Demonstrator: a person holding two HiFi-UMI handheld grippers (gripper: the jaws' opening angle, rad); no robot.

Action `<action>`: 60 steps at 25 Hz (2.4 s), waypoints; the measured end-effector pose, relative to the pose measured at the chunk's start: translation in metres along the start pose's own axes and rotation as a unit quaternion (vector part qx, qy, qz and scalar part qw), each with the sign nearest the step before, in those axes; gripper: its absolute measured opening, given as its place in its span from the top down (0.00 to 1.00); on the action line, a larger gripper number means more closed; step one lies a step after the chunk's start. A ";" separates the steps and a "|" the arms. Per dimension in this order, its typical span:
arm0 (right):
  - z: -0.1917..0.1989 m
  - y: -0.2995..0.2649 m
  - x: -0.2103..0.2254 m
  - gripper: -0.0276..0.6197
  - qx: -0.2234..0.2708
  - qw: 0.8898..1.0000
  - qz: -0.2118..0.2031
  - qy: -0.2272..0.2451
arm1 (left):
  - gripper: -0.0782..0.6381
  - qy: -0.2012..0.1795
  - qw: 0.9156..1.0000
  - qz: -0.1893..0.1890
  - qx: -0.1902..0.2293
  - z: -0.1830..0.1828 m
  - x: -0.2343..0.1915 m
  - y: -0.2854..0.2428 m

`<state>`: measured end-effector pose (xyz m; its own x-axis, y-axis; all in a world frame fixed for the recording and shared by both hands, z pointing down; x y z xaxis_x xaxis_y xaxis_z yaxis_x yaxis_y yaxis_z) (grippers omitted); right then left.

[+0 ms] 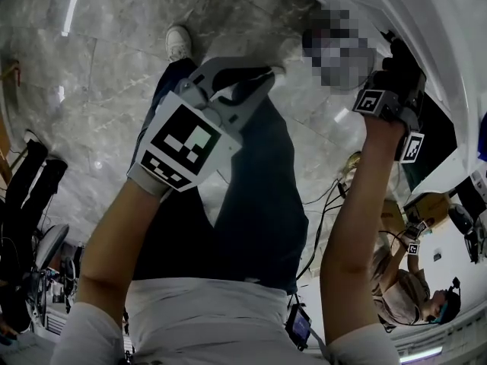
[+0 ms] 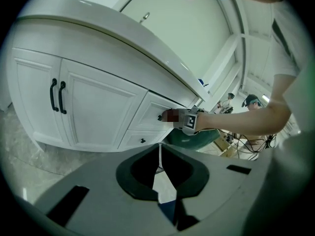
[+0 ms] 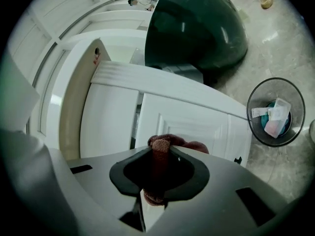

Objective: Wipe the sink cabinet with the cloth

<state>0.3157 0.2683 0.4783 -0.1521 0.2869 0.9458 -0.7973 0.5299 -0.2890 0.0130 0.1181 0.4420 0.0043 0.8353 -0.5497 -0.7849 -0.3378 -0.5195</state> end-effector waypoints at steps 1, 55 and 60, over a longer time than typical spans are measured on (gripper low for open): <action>0.006 0.000 -0.003 0.84 -0.007 1.000 -0.001 0.002 | 0.87 0.002 1.000 -0.001 0.000 0.001 -0.002 0.003; 0.027 -0.043 0.073 0.84 -0.190 0.955 0.036 0.227 | 0.87 0.033 0.999 -0.034 -0.019 0.008 -0.025 -0.027; 0.006 -0.034 0.053 0.84 -0.175 0.967 0.024 0.185 | 0.87 0.022 0.999 -0.016 -0.030 0.002 -0.010 -0.044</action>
<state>0.3311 0.2604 0.5394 0.0877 0.5496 0.8308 -0.5382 0.7280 -0.4248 0.0463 0.1256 0.4721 0.0564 0.8263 -0.5603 -0.7460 -0.3381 -0.5737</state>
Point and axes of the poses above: the fingertips, and each gripper's own axes: y backward along the fingers, x to its right, z out of its underside, the point moved 2 cm from there along y, backward along the fingers, and after that the axes turned 2 degrees about z, right-handed, at the moved point
